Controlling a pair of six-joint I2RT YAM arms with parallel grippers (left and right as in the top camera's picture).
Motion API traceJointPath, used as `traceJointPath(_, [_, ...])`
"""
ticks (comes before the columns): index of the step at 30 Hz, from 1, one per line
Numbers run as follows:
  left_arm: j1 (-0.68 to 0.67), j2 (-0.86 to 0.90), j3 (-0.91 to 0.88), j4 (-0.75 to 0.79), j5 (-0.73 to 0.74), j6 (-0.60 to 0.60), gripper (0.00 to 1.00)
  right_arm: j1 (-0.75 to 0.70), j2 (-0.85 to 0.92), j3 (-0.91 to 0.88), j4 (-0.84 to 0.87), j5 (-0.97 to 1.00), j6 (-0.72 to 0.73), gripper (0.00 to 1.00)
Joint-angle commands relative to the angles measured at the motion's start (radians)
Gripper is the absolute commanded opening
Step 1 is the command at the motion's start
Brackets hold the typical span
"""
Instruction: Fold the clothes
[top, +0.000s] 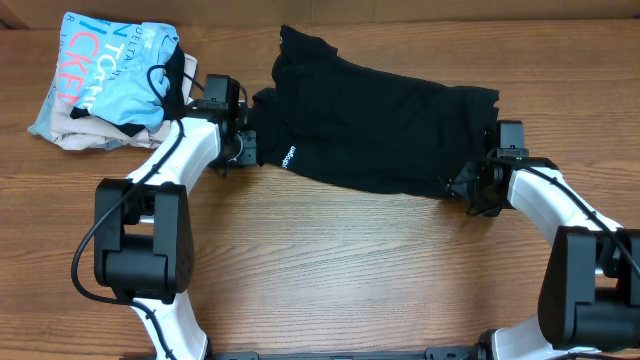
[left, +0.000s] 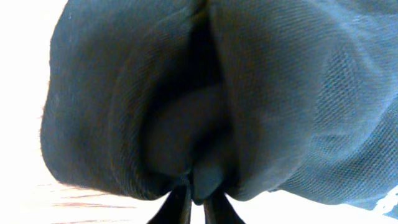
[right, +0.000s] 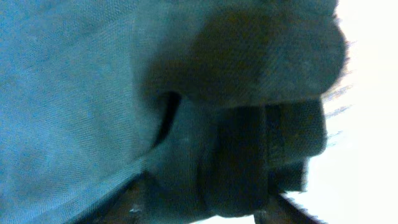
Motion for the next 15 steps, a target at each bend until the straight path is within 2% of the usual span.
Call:
traceJointPath(1, [-0.017, 0.012, -0.002, 0.014, 0.001, -0.01, 0.04, 0.0, 0.006, -0.009, -0.007, 0.011, 0.027, 0.11])
traceJointPath(2, [-0.017, 0.012, 0.002, 0.012, 0.001, -0.01, 0.04, -0.001, 0.006, -0.003, -0.022, 0.007, 0.032, 0.04])
traceJointPath(8, [0.023, 0.008, 0.122, -0.135, -0.008, -0.018, 0.04, -0.026, -0.02, 0.098, -0.227, 0.0, 0.03, 0.04])
traceJointPath(15, [0.092, -0.011, 0.365, -0.38, -0.093, -0.023, 0.04, -0.035, -0.111, 0.222, -0.457, 0.001, -0.004, 0.04])
